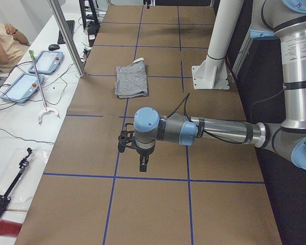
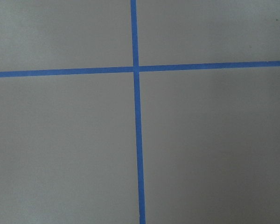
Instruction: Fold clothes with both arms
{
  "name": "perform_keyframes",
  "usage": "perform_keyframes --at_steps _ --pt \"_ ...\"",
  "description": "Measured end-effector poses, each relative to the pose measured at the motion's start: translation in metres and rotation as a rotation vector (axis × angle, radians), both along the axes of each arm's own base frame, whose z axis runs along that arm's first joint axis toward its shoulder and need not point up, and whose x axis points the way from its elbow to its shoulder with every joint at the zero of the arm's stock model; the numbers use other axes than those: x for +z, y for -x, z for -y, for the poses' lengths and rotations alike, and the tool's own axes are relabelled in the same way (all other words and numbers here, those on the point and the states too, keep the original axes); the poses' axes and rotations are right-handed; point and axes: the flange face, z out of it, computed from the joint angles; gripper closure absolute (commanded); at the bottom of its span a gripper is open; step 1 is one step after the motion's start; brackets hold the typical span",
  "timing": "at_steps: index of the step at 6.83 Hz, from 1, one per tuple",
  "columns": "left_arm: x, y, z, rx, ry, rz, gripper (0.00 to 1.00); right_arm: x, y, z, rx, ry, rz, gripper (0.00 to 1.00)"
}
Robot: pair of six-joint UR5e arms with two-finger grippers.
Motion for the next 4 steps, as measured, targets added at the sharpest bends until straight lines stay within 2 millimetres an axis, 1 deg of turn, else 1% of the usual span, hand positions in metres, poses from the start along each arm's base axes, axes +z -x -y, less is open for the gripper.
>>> perform_keyframes --at_steps 4 --pt "-0.003 0.018 -0.003 -0.041 -0.003 -0.002 0.0 0.008 -0.001 -0.005 -0.001 0.017 -0.005 0.0"
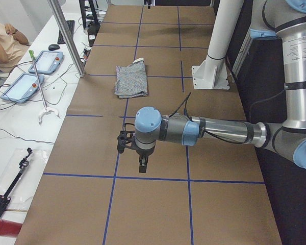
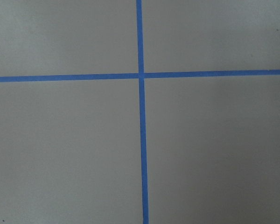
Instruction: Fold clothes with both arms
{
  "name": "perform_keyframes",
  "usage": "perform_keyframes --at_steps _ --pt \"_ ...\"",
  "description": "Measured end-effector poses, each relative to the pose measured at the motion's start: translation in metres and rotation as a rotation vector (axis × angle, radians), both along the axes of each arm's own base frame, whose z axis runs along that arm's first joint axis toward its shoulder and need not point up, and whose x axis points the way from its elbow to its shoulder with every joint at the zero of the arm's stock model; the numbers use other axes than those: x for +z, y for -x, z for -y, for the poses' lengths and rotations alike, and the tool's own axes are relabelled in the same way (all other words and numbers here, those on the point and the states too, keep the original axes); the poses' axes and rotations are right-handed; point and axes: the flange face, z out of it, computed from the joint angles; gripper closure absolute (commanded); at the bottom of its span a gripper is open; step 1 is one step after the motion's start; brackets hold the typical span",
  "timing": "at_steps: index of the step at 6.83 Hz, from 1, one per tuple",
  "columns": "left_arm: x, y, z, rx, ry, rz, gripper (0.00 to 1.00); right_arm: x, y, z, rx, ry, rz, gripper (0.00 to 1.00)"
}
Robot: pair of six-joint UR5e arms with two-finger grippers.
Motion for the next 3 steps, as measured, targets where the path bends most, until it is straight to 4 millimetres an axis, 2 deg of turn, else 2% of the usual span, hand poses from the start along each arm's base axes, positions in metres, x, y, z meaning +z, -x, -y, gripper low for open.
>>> perform_keyframes --at_steps 3 --pt "-0.0038 0.0013 0.0003 -0.004 0.0 0.0 0.0 0.0036 -0.0009 -0.0038 -0.002 -0.001 0.0 0.0"
